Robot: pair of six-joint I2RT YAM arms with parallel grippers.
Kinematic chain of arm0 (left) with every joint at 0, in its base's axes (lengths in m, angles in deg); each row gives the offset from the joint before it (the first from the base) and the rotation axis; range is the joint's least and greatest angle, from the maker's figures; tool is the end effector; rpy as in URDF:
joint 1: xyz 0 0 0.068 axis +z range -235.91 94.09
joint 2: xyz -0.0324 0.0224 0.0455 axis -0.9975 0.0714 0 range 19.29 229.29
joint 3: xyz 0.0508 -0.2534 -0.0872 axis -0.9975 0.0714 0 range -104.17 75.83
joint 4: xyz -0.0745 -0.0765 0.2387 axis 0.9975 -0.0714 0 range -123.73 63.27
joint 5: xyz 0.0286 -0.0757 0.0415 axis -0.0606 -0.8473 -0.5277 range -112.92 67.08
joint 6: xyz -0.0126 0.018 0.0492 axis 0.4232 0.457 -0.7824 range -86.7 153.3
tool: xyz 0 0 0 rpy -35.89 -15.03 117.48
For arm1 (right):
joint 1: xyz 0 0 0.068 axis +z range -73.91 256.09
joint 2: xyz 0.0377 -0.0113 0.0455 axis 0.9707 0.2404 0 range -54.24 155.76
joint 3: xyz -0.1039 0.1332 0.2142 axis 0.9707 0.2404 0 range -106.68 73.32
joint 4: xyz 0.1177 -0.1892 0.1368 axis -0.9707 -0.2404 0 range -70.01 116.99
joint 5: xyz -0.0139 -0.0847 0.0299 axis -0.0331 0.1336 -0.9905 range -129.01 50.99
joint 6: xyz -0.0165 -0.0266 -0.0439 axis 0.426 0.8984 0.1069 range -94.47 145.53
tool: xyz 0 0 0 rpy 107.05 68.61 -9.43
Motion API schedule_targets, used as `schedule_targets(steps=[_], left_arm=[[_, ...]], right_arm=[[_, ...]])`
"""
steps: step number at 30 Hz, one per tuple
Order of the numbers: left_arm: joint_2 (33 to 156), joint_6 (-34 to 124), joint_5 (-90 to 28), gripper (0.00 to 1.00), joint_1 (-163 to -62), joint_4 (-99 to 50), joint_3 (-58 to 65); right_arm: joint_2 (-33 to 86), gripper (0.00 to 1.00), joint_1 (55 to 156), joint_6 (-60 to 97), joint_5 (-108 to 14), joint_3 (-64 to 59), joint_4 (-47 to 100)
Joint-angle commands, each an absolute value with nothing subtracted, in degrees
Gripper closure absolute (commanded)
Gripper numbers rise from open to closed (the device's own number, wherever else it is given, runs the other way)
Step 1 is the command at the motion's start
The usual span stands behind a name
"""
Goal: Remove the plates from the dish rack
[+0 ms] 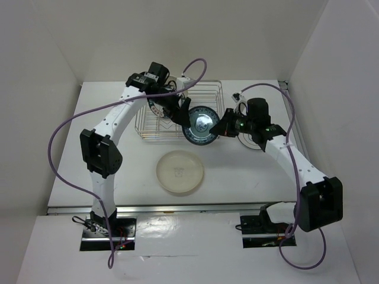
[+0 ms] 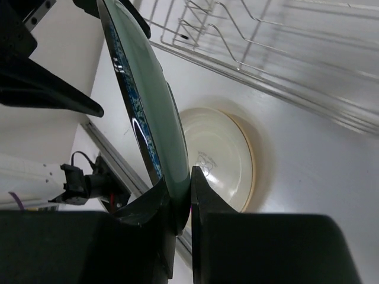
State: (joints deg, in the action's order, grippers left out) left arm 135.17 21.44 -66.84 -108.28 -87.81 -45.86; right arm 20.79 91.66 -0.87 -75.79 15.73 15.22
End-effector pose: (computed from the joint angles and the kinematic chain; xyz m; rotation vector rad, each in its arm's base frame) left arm 0.3880 -0.1864 0.3536 1.0036 2.2220 -1.0406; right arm 0.2766 0.0992 0.3023 -0.2115 2.1489 1.1031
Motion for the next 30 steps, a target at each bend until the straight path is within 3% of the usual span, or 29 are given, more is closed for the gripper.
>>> schedule_targets(steps=[1, 11, 27, 28, 30], left_arm=[[133.9, 21.6, -60.1, 0.03, -108.5, -85.3, -43.4], [130.7, 23.8, -34.4, 0.01, -108.5, -74.4, -40.9], [136.4, 19.3, -19.3, 0.01, -108.5, -66.8, -46.5], [137.1, 18.5, -18.7, 0.01, -108.5, -66.8, -47.4], [139.3, 16.5, -17.9, 0.01, -108.5, -65.5, -48.6]], right_arm=[[15.6, 1.00, 91.5, -3.9, -70.4, 17.5, 8.1], [11.6, 1.00, 88.8, -9.3, -68.0, 26.4, -11.3], [21.3, 1.00, 74.5, -10.9, -67.4, 34.9, -3.7], [23.7, 0.89, 74.5, -10.3, -67.4, 34.9, -3.7], [25.7, 0.85, 74.5, -9.7, -67.4, 34.9, -4.2]])
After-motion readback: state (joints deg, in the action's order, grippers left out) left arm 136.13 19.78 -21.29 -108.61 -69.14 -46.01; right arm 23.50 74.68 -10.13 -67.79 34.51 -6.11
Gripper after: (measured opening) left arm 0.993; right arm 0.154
